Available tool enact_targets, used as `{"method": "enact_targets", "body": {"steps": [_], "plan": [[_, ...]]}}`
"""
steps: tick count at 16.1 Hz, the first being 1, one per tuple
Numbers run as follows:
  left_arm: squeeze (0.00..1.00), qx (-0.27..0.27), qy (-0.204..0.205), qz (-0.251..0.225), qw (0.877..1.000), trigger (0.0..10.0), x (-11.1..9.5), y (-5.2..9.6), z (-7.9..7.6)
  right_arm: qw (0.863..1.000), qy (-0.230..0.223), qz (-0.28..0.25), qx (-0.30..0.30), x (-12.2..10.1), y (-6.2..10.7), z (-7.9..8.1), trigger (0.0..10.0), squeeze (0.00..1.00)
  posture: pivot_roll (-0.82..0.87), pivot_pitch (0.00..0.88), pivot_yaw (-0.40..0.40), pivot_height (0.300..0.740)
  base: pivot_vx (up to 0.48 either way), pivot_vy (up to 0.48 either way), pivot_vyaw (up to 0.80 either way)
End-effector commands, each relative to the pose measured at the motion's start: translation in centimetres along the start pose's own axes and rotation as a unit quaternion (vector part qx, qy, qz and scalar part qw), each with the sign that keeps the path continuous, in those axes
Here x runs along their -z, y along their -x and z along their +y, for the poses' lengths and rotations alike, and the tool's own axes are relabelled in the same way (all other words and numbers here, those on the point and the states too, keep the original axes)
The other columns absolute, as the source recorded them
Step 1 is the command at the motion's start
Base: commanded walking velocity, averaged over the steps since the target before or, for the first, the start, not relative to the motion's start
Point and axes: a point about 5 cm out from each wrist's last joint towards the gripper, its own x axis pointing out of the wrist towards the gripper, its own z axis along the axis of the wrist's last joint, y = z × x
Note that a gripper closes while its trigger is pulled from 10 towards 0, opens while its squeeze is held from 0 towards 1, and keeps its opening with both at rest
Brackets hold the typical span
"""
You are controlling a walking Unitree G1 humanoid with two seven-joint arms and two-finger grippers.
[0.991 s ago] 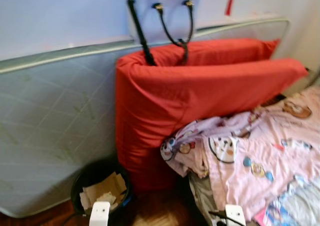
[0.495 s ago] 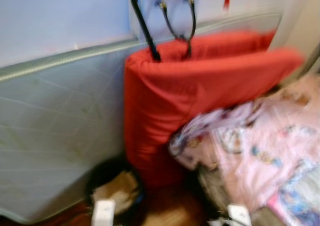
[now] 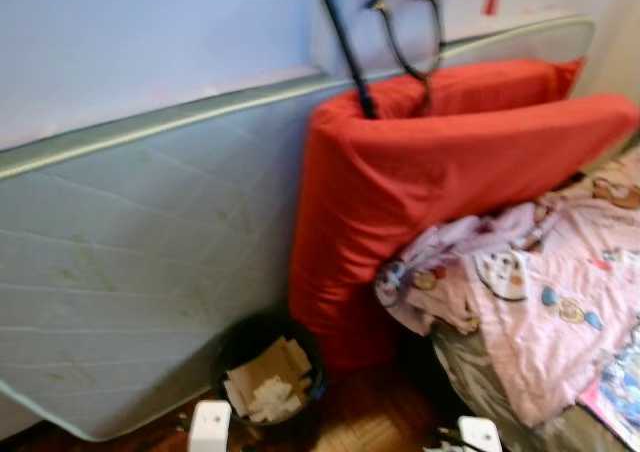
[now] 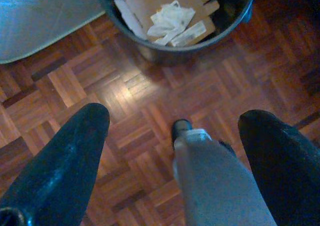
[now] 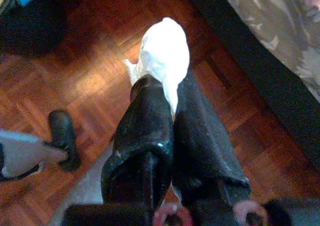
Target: Clean up the room
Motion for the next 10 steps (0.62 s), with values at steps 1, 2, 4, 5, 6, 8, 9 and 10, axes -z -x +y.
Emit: {"method": "enact_targets", "body": {"steps": [1, 2, 4, 5, 6, 8, 9, 10], "plan": [[0.00, -0.007, -0.007, 0.005, 1.000, 10.0, 0.08, 0.04, 0.60, 1.000, -0.003, -0.005, -0.004, -0.33, -0.11, 0.43, 10.0, 0.00, -0.08, 0.000, -0.014, 0.740, 0.000, 0.326, 0.00], [0.00, -0.007, -0.007, 0.005, 1.000, 10.0, 0.08, 0.04, 0.59, 1.000, -0.003, -0.005, -0.004, -0.33, -0.12, 0.42, 10.0, 0.00, -0.08, 0.000, -0.015, 0.740, 0.000, 0.326, 0.00], [0.00, -0.007, -0.007, 0.005, 1.000, 10.0, 0.09, 0.04, 0.57, 1.000, -0.003, -0.005, -0.004, -0.34, -0.11, 0.39, 10.0, 0.00, -0.08, 0.000, -0.016, 0.740, 0.000, 0.324, 0.00], [0.00, -0.008, -0.006, 0.005, 1.000, 10.0, 0.08, 0.04, 0.56, 1.000, -0.002, -0.005, -0.004, -0.35, -0.11, 0.38, 10.0, 0.00, -0.08, 0.000, -0.017, 0.740, 0.000, 0.326, 0.00], [0.00, -0.008, -0.006, 0.005, 1.000, 10.0, 0.08, 0.03, 0.55, 1.000, -0.002, -0.005, -0.003, -0.35, -0.11, 0.37, 10.0, 0.00, -0.08, 0.000, -0.017, 0.740, 0.000, 0.322, 0.00], [0.00, -0.007, -0.006, 0.005, 1.000, 10.0, 0.09, 0.03, 0.54, 1.000, -0.002, -0.005, -0.004, -0.36, -0.11, 0.36, 10.0, 0.00, -0.08, 0.000, -0.016, 0.740, 0.000, 0.328, 0.00], [0.00, -0.007, -0.006, 0.005, 1.000, 10.0, 0.08, 0.03, 0.54, 1.000, -0.002, -0.006, -0.004, -0.37, -0.11, 0.37, 10.0, 0.00, -0.08, 0.000, -0.016, 0.740, 0.000, 0.322, 0.00], [0.00, -0.007, -0.006, 0.005, 1.000, 10.0, 0.08, 0.03, 0.54, 1.000, -0.002, -0.006, -0.004, -0.37, -0.11, 0.37, 10.0, 0.00, -0.08, 0.000, -0.016, 0.740, 0.000, 0.326, 0.00]]}}
